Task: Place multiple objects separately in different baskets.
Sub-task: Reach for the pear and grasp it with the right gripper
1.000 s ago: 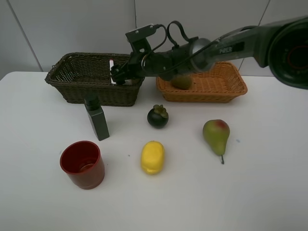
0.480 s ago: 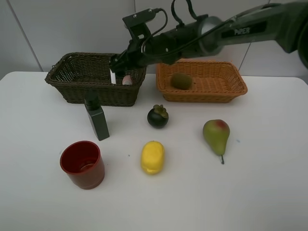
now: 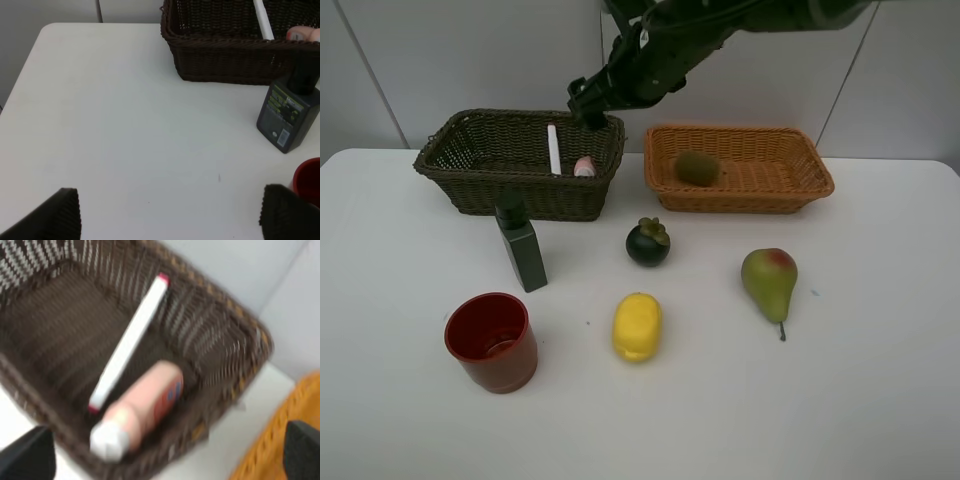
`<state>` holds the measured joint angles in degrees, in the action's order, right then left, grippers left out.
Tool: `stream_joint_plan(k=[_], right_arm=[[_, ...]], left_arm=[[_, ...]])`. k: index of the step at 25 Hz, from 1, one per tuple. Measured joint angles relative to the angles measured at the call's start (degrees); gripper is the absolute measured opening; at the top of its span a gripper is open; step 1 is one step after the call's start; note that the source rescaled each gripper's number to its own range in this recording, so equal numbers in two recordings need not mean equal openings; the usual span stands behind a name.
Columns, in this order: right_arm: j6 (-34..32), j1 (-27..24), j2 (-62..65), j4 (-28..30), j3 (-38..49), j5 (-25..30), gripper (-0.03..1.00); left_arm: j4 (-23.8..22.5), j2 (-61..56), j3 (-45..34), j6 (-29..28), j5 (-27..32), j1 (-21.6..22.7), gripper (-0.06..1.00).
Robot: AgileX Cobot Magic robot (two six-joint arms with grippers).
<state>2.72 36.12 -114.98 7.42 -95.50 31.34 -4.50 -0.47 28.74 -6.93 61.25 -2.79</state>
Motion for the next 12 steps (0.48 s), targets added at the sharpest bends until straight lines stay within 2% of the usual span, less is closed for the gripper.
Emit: stream_joint_plan(k=[6, 12], right_arm=[[-0.1, 0.0, 4.2, -1.8, 0.0, 15.3, 1.0], [-2.2, 0.0, 6.3, -1.7, 0.0, 26.9, 1.0]], left_arm=[[0.0, 0.0, 0.0, 0.0, 0.0, 0.0, 0.93], [0.0, 0.0, 0.0, 0.0, 0.0, 0.0, 0.93]])
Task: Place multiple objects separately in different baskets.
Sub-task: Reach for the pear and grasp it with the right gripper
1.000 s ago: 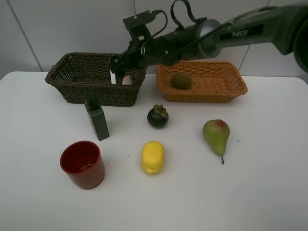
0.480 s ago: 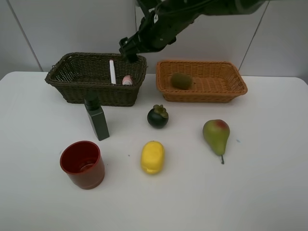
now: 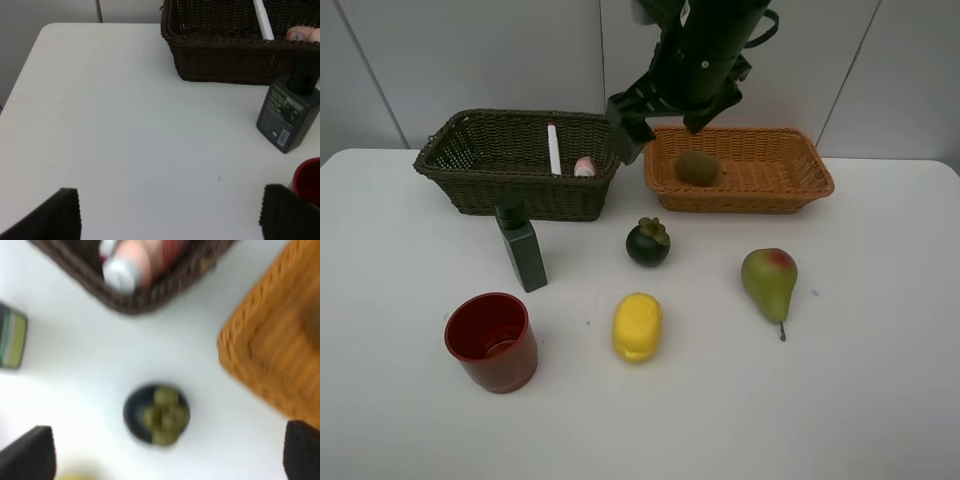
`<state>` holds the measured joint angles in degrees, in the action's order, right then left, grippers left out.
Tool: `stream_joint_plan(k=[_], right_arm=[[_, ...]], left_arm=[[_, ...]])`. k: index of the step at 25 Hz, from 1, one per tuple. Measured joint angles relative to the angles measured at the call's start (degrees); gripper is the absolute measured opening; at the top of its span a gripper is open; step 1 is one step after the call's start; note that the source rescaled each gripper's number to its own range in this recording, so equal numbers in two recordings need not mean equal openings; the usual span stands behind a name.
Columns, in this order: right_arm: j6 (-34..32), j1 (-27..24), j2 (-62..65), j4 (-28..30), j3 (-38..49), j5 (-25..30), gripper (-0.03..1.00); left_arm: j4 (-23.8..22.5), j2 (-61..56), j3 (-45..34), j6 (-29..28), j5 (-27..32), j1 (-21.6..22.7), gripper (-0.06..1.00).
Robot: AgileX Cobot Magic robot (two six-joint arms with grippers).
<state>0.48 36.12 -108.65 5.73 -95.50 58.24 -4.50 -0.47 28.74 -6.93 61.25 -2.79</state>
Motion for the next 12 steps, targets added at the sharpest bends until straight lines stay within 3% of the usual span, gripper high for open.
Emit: stream_joint_plan(k=[4, 6, 9, 12], right_arm=[[-1.6, 0.0, 1.1, 1.1, 0.0, 5.0, 1.0], [-1.8, -0.2, 2.2, 1.5, 1.6, 4.9, 1.0], [-2.0, -1.5, 6.4, 0.2, 8.7, -0.3, 1.0], [-2.2, -2.8, 11.9, -0.9, 18.6, -10.1, 1.0]], left_arm=[[0.0, 0.0, 0.0, 0.0, 0.0, 0.0, 0.93], [0.0, 0.0, 0.0, 0.0, 0.0, 0.0, 0.93], [0.0, 0.0, 0.0, 0.0, 0.0, 0.0, 0.93], [0.0, 0.0, 0.0, 0.0, 0.0, 0.0, 0.93]])
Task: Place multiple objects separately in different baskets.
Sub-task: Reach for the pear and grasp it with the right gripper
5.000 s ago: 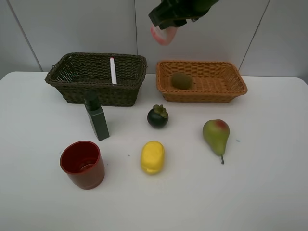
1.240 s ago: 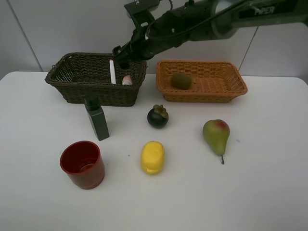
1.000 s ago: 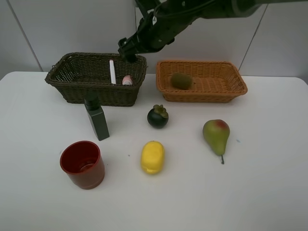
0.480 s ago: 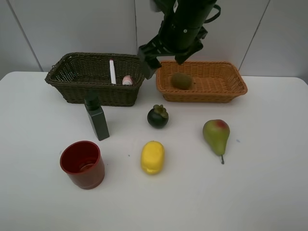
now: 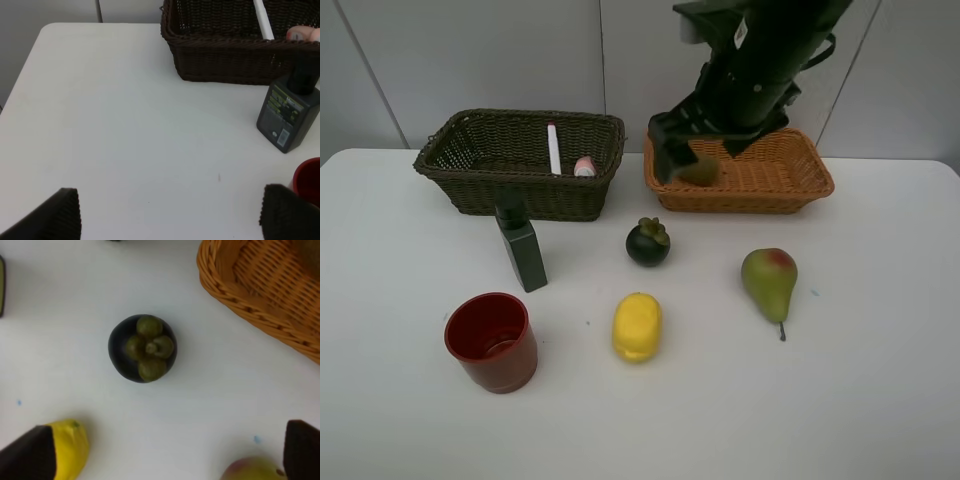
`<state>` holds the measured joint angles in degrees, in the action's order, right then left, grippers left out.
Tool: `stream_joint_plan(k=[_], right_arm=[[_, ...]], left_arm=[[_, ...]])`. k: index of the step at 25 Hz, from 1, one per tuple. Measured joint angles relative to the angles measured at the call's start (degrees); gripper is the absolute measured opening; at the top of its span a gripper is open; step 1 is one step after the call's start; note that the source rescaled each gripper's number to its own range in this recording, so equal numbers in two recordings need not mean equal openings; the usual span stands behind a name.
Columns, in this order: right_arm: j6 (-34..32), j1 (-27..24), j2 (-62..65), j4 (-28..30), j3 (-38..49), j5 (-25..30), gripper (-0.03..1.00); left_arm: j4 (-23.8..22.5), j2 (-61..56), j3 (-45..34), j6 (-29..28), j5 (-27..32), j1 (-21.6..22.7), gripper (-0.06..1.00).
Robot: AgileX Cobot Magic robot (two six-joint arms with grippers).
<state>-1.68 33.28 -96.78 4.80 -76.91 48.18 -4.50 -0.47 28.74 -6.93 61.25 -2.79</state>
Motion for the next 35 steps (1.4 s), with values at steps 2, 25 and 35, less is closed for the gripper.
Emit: stream_joint_plan(k=[2, 25, 35], right_arm=[[0.0, -1.4, 3.2, -0.4, 6.3, -4.9, 1.0], [-1.3, -11.8, -0.6, -4.1, 27.0, -19.7, 1.0], [-1.4, -15.5, -5.3, -7.4, 27.0, -23.0, 1.0]], left_arm=[[0.0, 0.0, 0.0, 0.0, 0.0, 0.0, 0.93], [0.0, 0.0, 0.0, 0.0, 0.0, 0.0, 0.93], [0.0, 0.0, 0.0, 0.0, 0.0, 0.0, 0.93]])
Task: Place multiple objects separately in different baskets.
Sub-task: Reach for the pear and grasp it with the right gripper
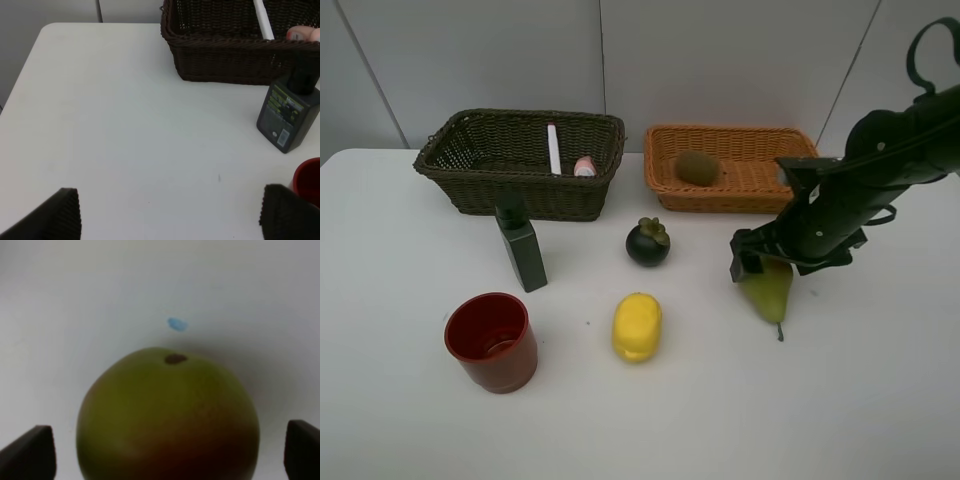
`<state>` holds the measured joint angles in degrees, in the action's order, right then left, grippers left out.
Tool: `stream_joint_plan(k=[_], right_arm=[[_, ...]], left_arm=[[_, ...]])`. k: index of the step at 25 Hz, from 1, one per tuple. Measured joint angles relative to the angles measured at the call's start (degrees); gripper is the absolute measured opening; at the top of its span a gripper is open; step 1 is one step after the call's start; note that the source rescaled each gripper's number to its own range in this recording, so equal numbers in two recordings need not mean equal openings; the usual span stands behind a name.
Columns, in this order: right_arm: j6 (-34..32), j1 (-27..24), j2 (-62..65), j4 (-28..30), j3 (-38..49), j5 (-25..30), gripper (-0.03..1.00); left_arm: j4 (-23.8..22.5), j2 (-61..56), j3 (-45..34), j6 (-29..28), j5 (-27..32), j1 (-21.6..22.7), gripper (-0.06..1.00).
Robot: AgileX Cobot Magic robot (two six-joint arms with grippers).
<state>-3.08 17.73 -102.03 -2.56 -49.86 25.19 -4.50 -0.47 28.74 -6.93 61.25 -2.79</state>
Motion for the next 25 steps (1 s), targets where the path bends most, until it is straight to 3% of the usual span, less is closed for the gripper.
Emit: stream_joint_plan(k=[15, 25], right_arm=[[0.1, -0.2, -1.1, 0.0, 0.0, 0.0, 1.0], [0.1, 2.3, -1.1, 0.0, 0.0, -0.7, 1.0]], left_arm=[[0.0, 0.0, 0.0, 0.0, 0.0, 0.0, 0.93], [0.0, 0.0, 0.0, 0.0, 0.0, 0.0, 0.93]])
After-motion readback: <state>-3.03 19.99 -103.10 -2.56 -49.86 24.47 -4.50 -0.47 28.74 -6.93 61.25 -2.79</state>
